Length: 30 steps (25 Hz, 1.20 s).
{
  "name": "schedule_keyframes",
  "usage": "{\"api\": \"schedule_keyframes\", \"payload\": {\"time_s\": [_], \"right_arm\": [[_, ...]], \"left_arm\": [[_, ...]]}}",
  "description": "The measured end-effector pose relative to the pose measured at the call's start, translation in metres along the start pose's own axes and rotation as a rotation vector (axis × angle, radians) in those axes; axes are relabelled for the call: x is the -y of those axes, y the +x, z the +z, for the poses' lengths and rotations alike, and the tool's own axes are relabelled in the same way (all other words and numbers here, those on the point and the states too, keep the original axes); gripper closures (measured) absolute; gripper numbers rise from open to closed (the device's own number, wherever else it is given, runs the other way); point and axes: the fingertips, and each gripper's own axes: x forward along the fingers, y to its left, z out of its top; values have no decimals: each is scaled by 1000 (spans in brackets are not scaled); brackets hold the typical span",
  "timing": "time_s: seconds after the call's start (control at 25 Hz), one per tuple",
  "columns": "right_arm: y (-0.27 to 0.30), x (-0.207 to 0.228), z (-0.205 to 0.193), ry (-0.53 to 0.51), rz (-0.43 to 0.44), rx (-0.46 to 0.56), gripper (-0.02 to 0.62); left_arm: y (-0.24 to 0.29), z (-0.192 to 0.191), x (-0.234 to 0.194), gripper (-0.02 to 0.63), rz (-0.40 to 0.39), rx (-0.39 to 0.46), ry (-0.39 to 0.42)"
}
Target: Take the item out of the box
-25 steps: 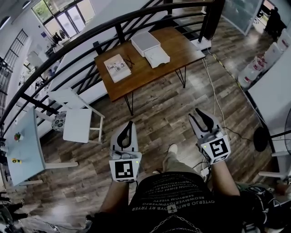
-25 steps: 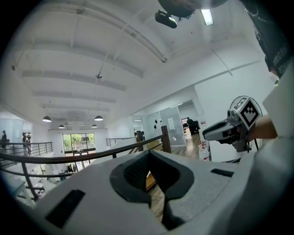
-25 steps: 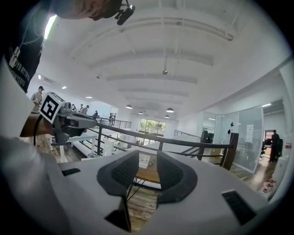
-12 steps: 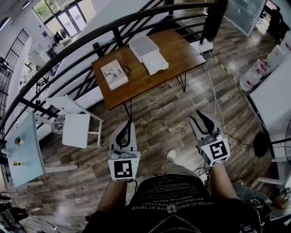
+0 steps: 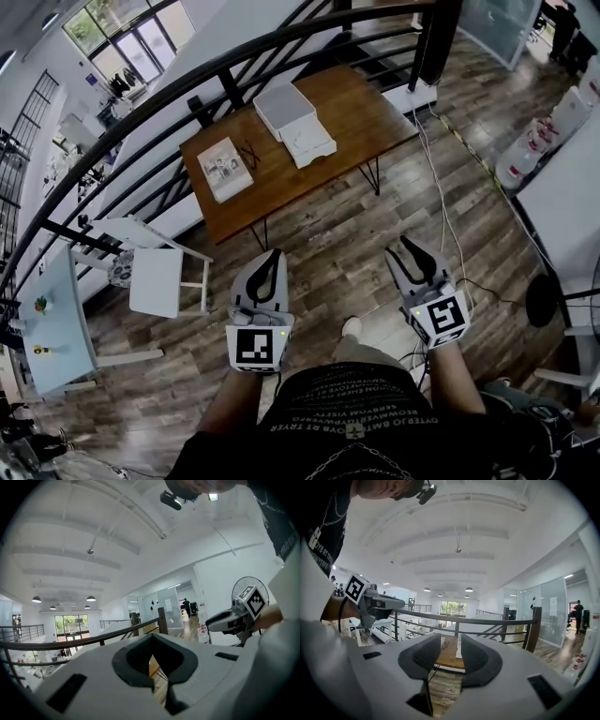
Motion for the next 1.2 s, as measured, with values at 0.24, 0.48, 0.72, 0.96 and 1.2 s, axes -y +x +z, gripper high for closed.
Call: {"api": "schedule_keyframes", "payload": {"time_s": [0.24, 0.48, 0.72, 0.96, 1.2], "right_arm": [[11, 28, 4, 8, 11, 5, 465], [28, 41, -9, 1, 85, -40, 465], [42, 37, -12, -10, 112, -18, 465], [45, 32, -10, 4, 125, -2, 465], [52, 23, -5, -14, 137, -16, 465]], "left_arm": [[24, 2, -1, 601, 18, -26, -19], [40, 5, -2, 601, 58, -23, -36], [31, -10, -19, 601, 117, -56, -70], [20, -2, -19, 601, 129, -45, -53], [6, -2, -29, 601, 158, -42, -34]]}}
